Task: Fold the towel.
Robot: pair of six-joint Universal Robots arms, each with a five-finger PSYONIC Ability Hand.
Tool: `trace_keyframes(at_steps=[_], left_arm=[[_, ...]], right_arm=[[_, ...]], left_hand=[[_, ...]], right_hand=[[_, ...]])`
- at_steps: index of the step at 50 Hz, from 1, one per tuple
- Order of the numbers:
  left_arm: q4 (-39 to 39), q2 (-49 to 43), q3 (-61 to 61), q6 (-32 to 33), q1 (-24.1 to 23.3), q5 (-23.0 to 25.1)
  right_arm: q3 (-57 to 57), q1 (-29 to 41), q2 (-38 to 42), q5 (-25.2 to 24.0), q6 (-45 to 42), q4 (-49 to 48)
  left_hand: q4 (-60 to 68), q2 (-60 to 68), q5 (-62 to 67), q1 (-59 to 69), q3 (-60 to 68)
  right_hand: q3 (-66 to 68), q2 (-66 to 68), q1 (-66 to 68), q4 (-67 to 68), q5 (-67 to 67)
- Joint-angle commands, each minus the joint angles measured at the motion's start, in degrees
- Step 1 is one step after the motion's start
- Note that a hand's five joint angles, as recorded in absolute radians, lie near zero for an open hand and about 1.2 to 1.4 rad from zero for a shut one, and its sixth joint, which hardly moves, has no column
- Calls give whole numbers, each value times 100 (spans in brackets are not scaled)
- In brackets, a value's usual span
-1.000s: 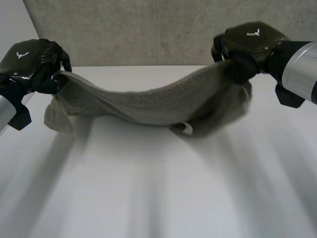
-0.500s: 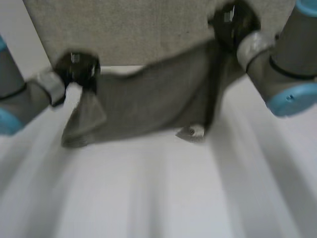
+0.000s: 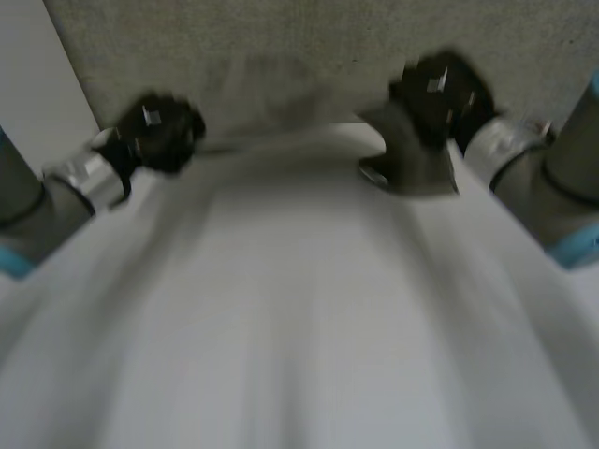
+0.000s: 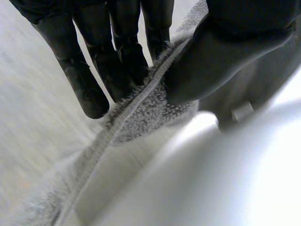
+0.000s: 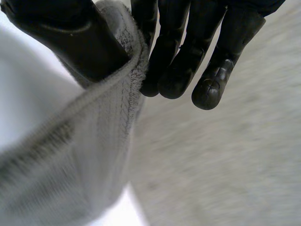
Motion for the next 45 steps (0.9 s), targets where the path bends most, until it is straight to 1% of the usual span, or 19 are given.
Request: trace_keyframes(at_steps=[1,4,9,11,15,16,17,18,19,20,22,23,30,39,40,42,43,44,45], left_arm=[[-19,-273,-921,916,76,57],[-10,-335,-1079,933,76,48],[-1,-353,-1150,924,58,-13],[16,-388,-1150,933,50,-223],[34,-458,-1141,951,41,-504],[34,-501,-1141,968,41,-636],[34,-502,-1141,968,41,-637],[34,-572,-1141,977,32,-750],[34,-624,-1132,977,32,-856],[34,-625,-1132,977,32,-857],[60,-739,-1115,960,23,-1032],[60,-739,-1115,960,23,-1033],[508,-1003,-1053,907,-108,-1682],[728,-959,-1018,960,-170,-1999],[728,-915,-1018,968,-170,-2069],[711,-714,-1079,942,-161,-2105],[711,-713,-1079,942,-161,-2105],[702,-600,-1105,916,-153,-2088],[684,-494,-1149,898,-144,-2079]], right_arm=[[1416,-4,85,-318,-998,-248],[1759,40,181,-116,-1156,-248],[2040,84,164,297,-972,-239],[2128,84,68,464,-840,-230],[2190,84,-151,508,-586,-195],[2190,58,-257,508,-402,-178],[2190,58,-258,508,-400,-177],[2198,40,-345,508,-174,-160],[2190,31,-416,508,63,-151],[2190,31,-416,508,65,-151],[2172,23,-495,508,477,-116],[2172,22,-495,508,479,-116],[2146,-56,-610,438,1032,235],[2207,-285,-610,508,1050,385],[2233,-381,-610,508,1076,394],[2277,-478,-575,508,1094,403],[2278,-479,-574,508,1094,403],[2295,-487,-514,517,1146,385],[2304,-496,-426,517,1251,376]], left_hand=[[220,271,308,608,279],[220,271,308,608,279],[220,271,308,608,279],[220,271,308,608,279],[220,271,308,608,279],[-777,-726,-689,-389,-718],[-787,-736,-699,-399,-728],[-2103,-2051,-2015,-1714,-2044],[-2666,-2614,-2578,-2277,-2607],[-2671,-2620,-2583,-2283,-2612],[-3593,-3541,-3505,-3204,-3534],[-3597,-3545,-3508,-3208,-3537],[-3580,-3528,-3492,-3191,-3521],[-3378,-3326,-3290,-2989,-3319],[-2795,-2743,-2707,-2406,-2736],[-931,-879,-843,-543,-872],[-922,-870,-834,-533,-863],[-6,46,82,383,53],[217,269,305,606,276]], right_hand=[[377,381,351,329,274],[377,381,351,329,274],[377,381,351,329,274],[377,381,351,329,274],[377,381,351,329,274],[377,381,351,329,274],[377,381,351,329,274],[377,381,351,329,274],[377,381,351,329,274],[377,381,351,329,274],[377,381,351,329,274],[377,381,351,329,274],[377,381,351,329,274],[377,381,351,329,274],[66,70,41,19,-37],[-2430,-2426,-2456,-2478,-2533],[-2443,-2439,-2469,-2491,-2546],[-3276,-3272,-3302,-3324,-3379],[-3684,-3680,-3710,-3732,-3787]])
